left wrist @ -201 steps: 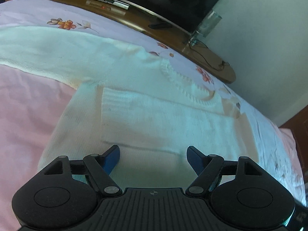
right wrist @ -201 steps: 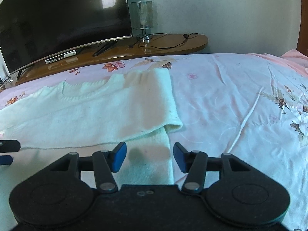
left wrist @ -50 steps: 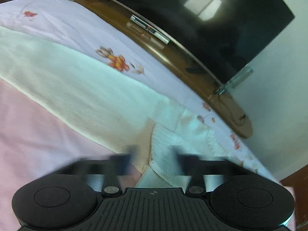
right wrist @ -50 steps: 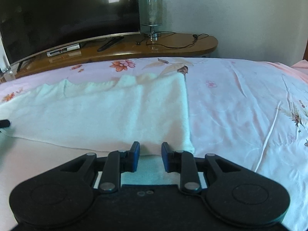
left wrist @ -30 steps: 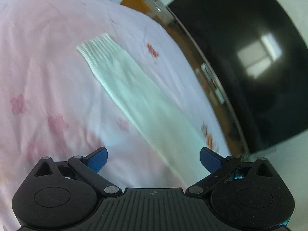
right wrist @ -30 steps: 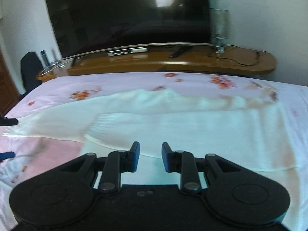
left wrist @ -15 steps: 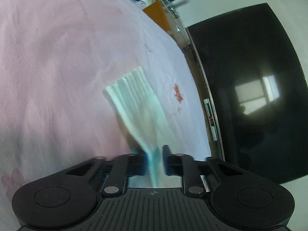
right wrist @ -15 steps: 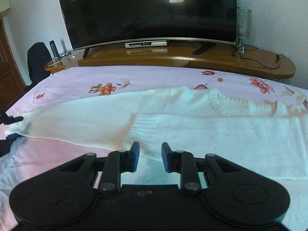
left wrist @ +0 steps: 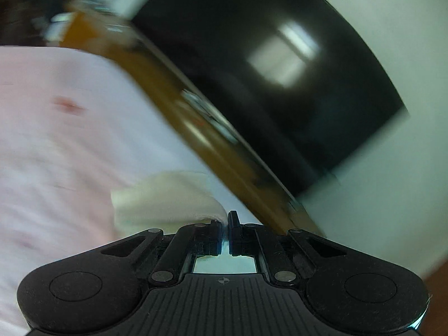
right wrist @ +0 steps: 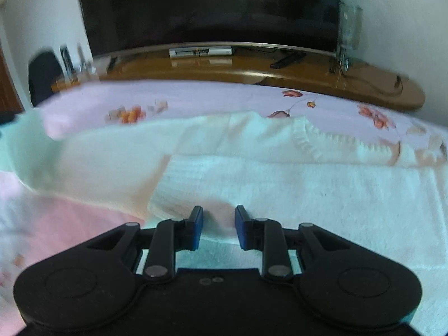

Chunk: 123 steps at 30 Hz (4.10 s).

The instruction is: Fold small clothes

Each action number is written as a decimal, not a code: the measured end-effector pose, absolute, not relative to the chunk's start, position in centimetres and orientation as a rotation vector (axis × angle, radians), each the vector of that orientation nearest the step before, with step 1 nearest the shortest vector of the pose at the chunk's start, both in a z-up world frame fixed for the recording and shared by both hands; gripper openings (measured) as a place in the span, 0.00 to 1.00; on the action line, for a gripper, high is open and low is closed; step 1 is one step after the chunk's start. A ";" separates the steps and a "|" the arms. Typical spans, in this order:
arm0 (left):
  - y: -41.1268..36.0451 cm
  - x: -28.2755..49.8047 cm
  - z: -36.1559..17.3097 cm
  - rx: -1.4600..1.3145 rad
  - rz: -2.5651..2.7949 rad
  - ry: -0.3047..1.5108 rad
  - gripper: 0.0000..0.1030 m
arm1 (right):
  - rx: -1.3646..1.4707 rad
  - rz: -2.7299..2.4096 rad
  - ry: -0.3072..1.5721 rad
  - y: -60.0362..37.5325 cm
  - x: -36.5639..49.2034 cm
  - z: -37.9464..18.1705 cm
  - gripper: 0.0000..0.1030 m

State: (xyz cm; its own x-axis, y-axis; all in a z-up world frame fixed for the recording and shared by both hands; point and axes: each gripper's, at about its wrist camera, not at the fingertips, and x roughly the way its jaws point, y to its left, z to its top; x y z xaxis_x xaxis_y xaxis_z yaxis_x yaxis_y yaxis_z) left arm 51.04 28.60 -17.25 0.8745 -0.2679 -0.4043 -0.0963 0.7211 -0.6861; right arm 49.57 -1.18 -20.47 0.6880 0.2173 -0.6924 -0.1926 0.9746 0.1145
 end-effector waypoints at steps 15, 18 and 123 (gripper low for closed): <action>2.2 54.0 -19.5 -0.484 -0.476 0.877 0.79 | 0.157 0.075 0.757 -16.2 44.6 -18.6 0.31; 1.4 50.7 -17.2 -0.412 -0.502 0.784 0.87 | 0.175 0.088 0.752 -17.0 44.3 -18.9 0.41; 14.3 49.0 -21.8 -0.197 -0.004 0.743 0.86 | 0.094 -0.156 0.706 -23.3 45.7 -19.5 0.19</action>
